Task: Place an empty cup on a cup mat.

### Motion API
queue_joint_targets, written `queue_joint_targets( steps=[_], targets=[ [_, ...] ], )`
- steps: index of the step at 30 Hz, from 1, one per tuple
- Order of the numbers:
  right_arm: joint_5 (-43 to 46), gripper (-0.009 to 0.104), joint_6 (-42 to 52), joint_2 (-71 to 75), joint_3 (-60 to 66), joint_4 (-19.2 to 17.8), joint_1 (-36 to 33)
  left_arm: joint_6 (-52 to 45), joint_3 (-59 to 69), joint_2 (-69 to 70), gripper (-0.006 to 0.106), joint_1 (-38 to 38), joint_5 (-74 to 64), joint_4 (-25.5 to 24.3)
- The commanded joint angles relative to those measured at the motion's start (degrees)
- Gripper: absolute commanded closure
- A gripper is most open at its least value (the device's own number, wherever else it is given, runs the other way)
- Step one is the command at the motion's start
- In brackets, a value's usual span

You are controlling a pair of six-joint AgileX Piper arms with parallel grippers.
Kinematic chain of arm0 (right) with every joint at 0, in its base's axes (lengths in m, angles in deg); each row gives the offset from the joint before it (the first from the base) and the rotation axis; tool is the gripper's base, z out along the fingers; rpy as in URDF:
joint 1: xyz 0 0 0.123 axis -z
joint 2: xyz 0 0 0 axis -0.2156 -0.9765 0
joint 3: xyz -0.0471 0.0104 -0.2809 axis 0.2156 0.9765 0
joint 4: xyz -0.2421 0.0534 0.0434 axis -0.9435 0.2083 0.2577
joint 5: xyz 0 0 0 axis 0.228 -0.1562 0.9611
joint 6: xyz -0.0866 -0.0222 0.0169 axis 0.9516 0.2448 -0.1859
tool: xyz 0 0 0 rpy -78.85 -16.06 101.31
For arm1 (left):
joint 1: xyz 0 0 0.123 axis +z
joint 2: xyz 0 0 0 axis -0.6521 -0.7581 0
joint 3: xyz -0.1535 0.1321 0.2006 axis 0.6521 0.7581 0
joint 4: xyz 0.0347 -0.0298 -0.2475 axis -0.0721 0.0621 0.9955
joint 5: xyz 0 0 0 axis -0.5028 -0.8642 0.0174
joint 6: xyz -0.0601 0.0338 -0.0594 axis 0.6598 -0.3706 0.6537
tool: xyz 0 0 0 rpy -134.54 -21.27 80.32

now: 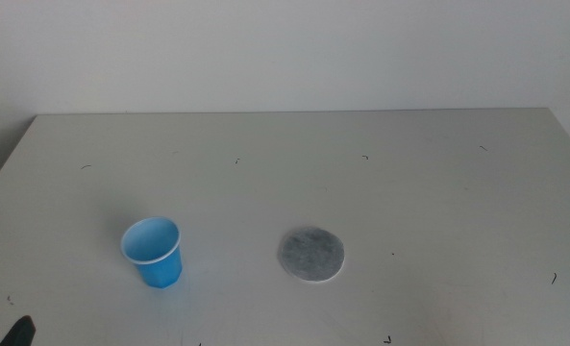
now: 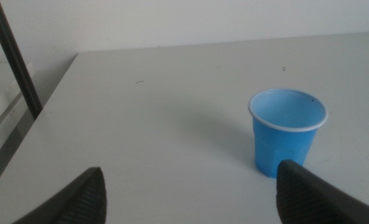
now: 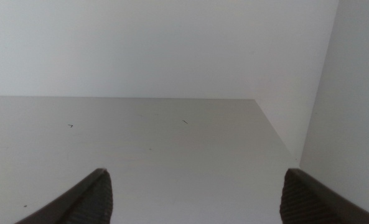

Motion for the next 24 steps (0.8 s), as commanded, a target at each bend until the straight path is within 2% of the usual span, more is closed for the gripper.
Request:
queue_joint_targets(
  steps=[1,9,24],
  targets=[
    [4.5,0.001,0.5,1.1,-0.7,-0.5,0.0,0.6,-3.8,-2.2,-0.004,-0.3,4.2,0.1],
    [4.5,0.001,0.5,1.1,-0.7,-0.5,0.0,0.6,-18.5,-17.8,-0.004,-0.3,1.2,0.1],
    [4.5,0.001,0.5,1.1,-0.7,-0.5,0.0,-0.2,-60.8,-48.3,-0.004,-0.3,-34.6,1.2]
  ],
)
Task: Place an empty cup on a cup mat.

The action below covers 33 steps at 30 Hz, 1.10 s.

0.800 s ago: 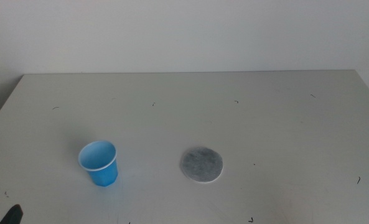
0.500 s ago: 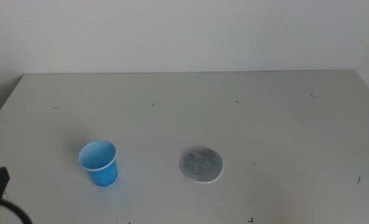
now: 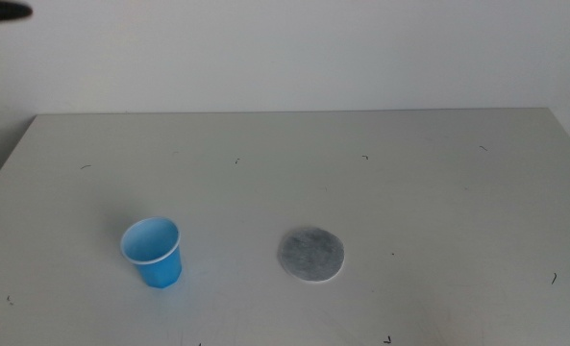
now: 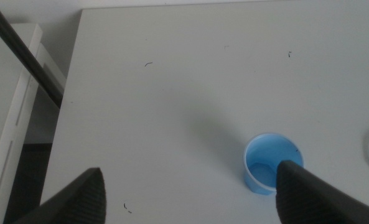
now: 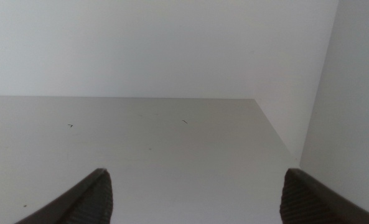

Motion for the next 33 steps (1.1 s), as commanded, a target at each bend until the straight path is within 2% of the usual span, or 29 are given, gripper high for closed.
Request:
queue_joint_targets(
  steps=[1,8,13,24,33],
  targets=[
    [4.5,0.001,0.5,1.1,-0.7,-0.5,0.0,-0.1,-8.0,-3.2,-0.004,-0.3,-1.3,0.5],
    [4.5,0.001,0.5,1.1,-0.7,-0.5,0.0,-2.3,-21.9,-11.7,-0.004,-0.3,-9.8,1.0],
    [4.5,0.001,0.5,1.1,-0.7,-0.5,0.0,-4.5,-26.5,-16.4,-0.004,-0.3,-13.3,3.1],
    [4.5,0.001,0.5,1.1,-0.7,-0.5,0.0,-6.7,-27.7,-22.8,-0.004,-0.3,-14.8,5.8],
    [4.5,0.001,0.5,1.1,-0.7,-0.5,0.0,-1.6,-27.1,-27.9,-0.004,-0.3,-16.7,6.7]
  ],
)
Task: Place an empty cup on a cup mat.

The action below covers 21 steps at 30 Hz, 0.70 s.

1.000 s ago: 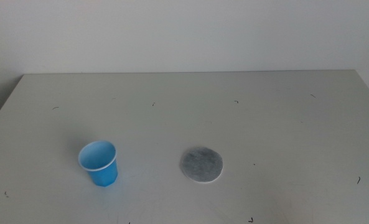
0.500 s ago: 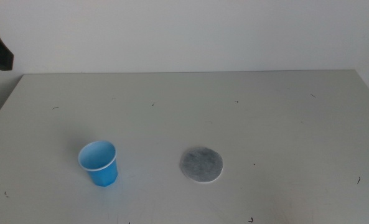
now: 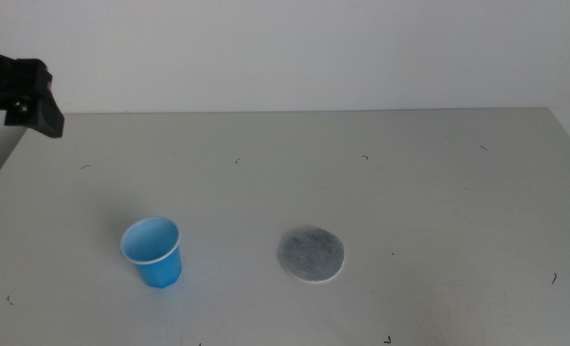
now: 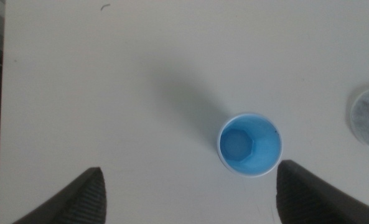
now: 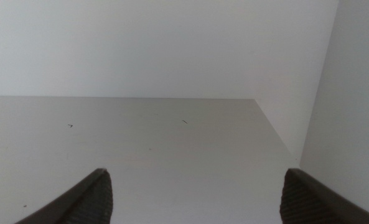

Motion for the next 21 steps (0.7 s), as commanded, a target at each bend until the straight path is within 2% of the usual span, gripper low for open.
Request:
queue_joint_targets(
  steps=[1,16,21],
  targets=[
    [4.5,0.001,0.5,1.1,-0.7,-0.5,0.0,1.5,-1.3,-0.4,-0.004,-0.3,0.4,1.6],
    [4.5,0.001,0.5,1.1,-0.7,-0.5,0.0,1.5,-1.1,-11.6,-0.004,-0.5,-4.5,6.3],
    [4.5,0.001,0.5,1.1,-0.7,-0.5,0.0,1.5,3.7,-13.2,-0.004,-2.2,0.1,6.1]
  ],
)
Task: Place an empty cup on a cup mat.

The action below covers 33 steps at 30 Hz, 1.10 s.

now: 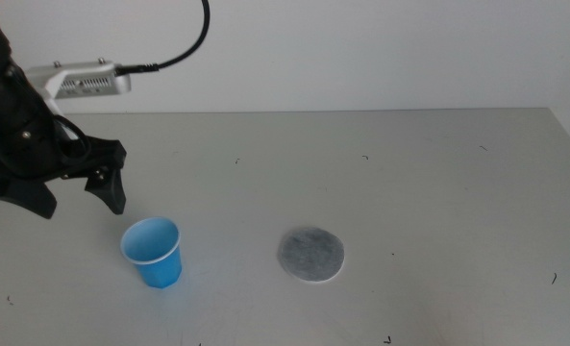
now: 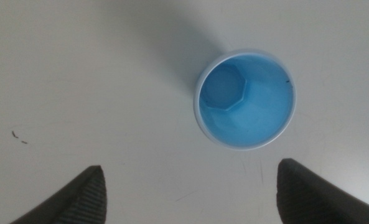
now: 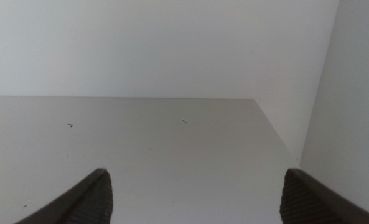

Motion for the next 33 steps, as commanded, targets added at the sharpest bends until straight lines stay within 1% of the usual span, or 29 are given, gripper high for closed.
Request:
queue_joint_targets(
  steps=[1,6,12,21,24,26,28,31,33],
  targets=[
    [4.5,0.001,0.5,1.1,-0.7,-0.5,0.0,0.6,1.1,1.5,-0.004,-0.9,3.5,1.1],
    [4.5,0.001,0.5,1.1,-0.7,-0.5,0.0,0.8,6.8,1.4,-0.004,-1.3,10.9,2.6],
    [4.5,0.001,0.5,1.1,-0.7,-0.5,0.0,0.8,12.4,0.7,-0.004,-1.3,20.2,2.6],
    [4.5,0.001,0.5,1.1,-0.7,-0.5,0.0,0.8,13.2,-5.1,-0.004,-1.3,22.3,2.6],
    [4.5,0.001,0.5,1.1,-0.7,-0.5,0.0,-0.2,13.2,-6.9,-0.002,-1.3,23.9,2.6],
    [4.5,0.001,0.5,1.1,-0.7,-0.5,0.0,-0.2,13.2,-7.6,0.003,-1.3,24.7,2.7],
    [4.5,0.001,0.5,1.1,-0.7,-0.5,0.0,-0.2,13.2,-8.4,0.011,-1.3,25.3,3.1],
    [4.5,0.001,0.5,1.1,-0.7,-0.5,0.0,-0.3,13.2,-8.8,0.032,-1.3,25.9,3.8],
    [4.5,0.001,0.5,1.1,-0.7,-0.5,0.0,-0.3,13.2,-8.9,0.051,-1.3,26.1,4.3]
  ],
)
